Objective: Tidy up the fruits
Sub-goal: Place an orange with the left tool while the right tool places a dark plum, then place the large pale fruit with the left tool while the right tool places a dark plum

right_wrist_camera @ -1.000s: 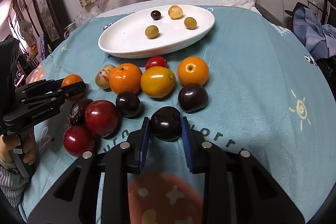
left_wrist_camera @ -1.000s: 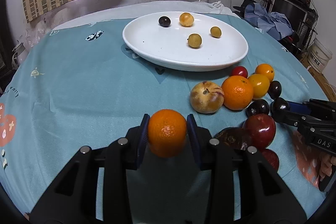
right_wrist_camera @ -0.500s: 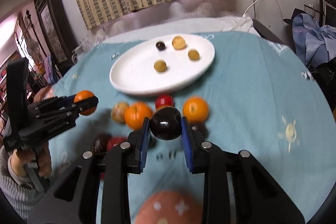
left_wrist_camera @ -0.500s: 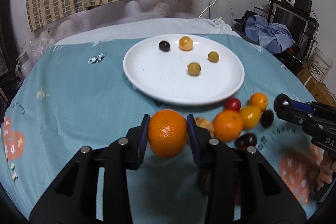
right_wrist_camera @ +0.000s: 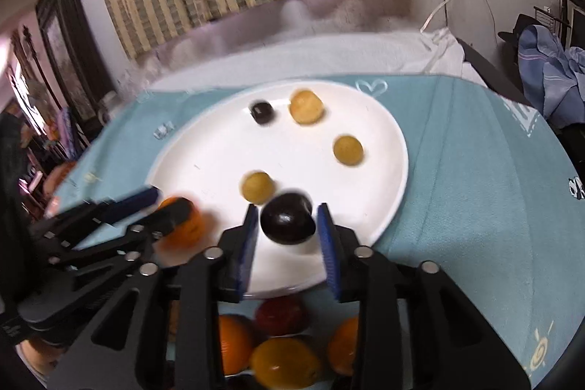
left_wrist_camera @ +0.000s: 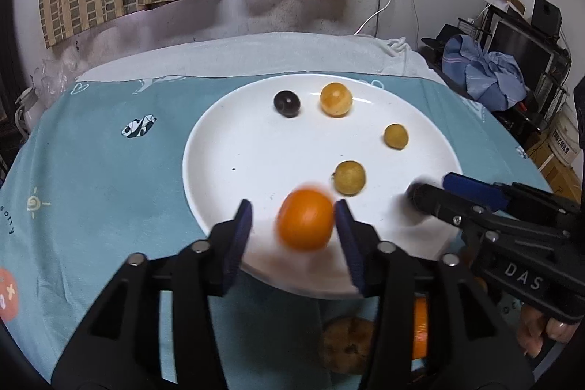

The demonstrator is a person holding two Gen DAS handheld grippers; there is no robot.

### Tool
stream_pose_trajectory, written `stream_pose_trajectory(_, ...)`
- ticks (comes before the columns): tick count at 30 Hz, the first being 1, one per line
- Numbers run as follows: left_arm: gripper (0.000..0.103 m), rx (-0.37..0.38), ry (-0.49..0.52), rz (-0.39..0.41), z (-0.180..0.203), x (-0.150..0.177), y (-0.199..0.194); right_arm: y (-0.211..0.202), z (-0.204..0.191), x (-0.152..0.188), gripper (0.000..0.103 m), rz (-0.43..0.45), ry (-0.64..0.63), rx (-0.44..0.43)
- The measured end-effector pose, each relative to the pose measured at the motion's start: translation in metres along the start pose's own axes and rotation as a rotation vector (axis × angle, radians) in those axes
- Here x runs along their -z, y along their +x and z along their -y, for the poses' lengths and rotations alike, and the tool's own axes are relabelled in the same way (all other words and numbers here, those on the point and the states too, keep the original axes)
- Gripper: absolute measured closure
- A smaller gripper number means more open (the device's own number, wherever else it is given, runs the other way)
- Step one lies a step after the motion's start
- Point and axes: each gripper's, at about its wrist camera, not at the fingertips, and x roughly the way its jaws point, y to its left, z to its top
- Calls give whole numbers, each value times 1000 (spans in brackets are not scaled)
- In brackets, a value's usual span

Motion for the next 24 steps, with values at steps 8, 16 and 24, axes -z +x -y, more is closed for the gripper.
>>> stream_pose_trajectory(8, 40, -24, 2, 31, -5, 7, -18, -47, -6, -2, 45, 122, -31, -19)
stream_pose_trajectory(16, 33, -27, 57, 33, 3, 48, -57, -86, 15, 45, 42, 118, 53, -20)
stream_pose_trajectory(24, 30, -43, 137, 16, 21, 69, -58, -95, 34, 58, 42, 99, 153, -54)
